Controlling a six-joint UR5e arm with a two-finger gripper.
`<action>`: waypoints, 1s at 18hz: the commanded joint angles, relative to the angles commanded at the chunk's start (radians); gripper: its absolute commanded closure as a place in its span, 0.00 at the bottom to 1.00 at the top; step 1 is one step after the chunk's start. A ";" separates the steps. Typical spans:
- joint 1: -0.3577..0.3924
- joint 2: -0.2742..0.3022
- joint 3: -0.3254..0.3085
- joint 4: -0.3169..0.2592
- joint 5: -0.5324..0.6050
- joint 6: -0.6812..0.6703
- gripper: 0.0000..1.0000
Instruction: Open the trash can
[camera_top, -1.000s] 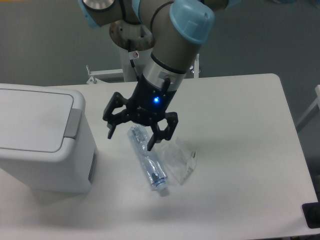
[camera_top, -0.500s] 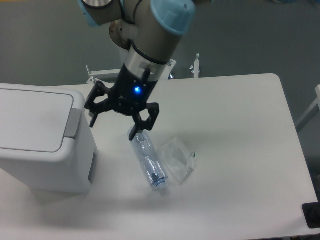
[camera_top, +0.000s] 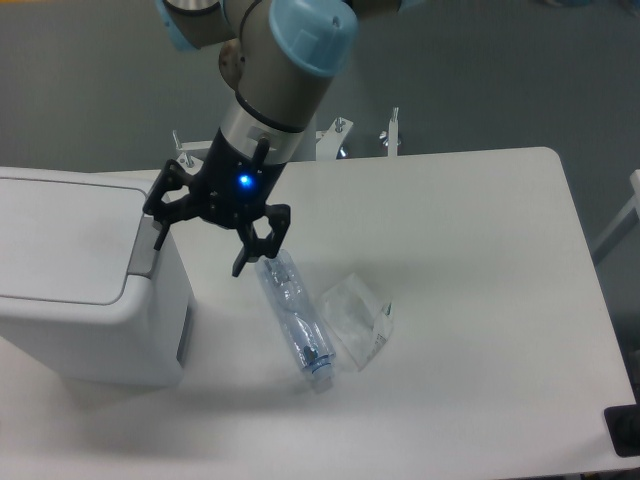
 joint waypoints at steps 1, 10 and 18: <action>0.000 -0.002 -0.002 0.005 0.002 0.000 0.00; -0.003 -0.015 -0.003 0.018 0.029 -0.003 0.00; -0.003 -0.011 0.000 0.014 0.023 -0.030 0.00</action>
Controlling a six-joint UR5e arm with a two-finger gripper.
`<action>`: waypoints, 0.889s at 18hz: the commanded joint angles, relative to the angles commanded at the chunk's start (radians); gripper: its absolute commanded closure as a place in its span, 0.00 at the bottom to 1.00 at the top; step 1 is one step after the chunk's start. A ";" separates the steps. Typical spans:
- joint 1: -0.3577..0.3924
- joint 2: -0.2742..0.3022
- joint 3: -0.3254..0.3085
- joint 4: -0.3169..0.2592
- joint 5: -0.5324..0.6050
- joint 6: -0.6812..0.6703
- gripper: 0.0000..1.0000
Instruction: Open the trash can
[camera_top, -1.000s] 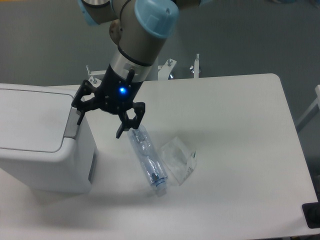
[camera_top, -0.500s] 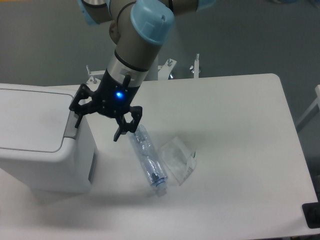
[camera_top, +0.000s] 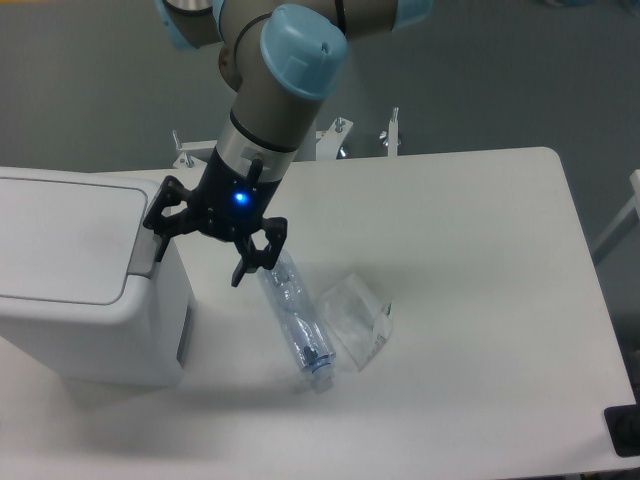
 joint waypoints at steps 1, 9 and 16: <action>0.000 0.000 0.006 0.000 0.000 -0.021 0.00; -0.020 -0.005 -0.006 0.017 0.006 -0.032 0.00; -0.021 -0.002 -0.009 0.018 0.006 -0.031 0.00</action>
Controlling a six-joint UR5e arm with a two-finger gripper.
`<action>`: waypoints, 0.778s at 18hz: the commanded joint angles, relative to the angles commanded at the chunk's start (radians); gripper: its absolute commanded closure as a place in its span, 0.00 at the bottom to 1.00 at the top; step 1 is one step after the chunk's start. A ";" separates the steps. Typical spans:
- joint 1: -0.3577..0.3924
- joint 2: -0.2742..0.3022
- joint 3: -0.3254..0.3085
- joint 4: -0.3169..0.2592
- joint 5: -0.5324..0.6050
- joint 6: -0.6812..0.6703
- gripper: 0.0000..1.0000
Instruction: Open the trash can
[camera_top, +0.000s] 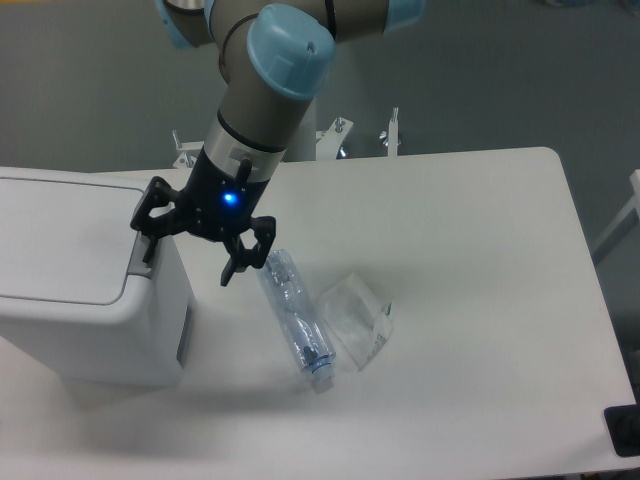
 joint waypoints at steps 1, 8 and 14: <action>0.000 0.000 0.000 0.000 0.002 0.000 0.00; 0.000 0.011 -0.009 0.002 0.025 0.000 0.00; 0.000 0.009 -0.011 0.002 0.029 0.000 0.00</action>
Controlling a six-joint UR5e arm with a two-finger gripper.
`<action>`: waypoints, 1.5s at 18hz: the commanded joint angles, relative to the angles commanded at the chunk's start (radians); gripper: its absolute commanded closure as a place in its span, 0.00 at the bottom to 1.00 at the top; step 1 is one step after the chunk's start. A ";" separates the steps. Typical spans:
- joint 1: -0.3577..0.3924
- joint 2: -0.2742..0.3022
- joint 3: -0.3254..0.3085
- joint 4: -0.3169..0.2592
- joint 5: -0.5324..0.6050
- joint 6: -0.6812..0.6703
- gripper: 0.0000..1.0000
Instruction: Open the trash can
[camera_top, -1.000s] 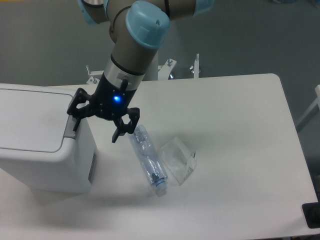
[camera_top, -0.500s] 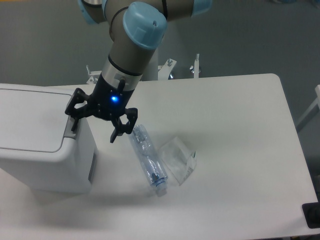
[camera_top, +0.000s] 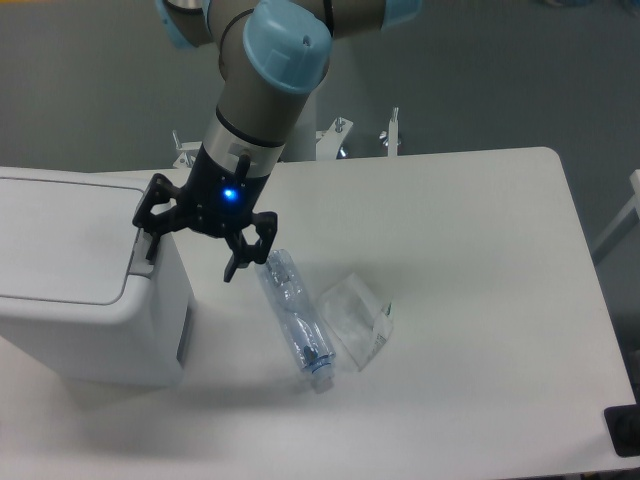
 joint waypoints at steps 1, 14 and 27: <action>0.000 0.000 0.000 0.000 0.000 -0.002 0.00; 0.005 -0.002 0.014 -0.002 0.000 0.006 0.00; 0.218 -0.074 0.063 0.130 0.000 0.115 0.00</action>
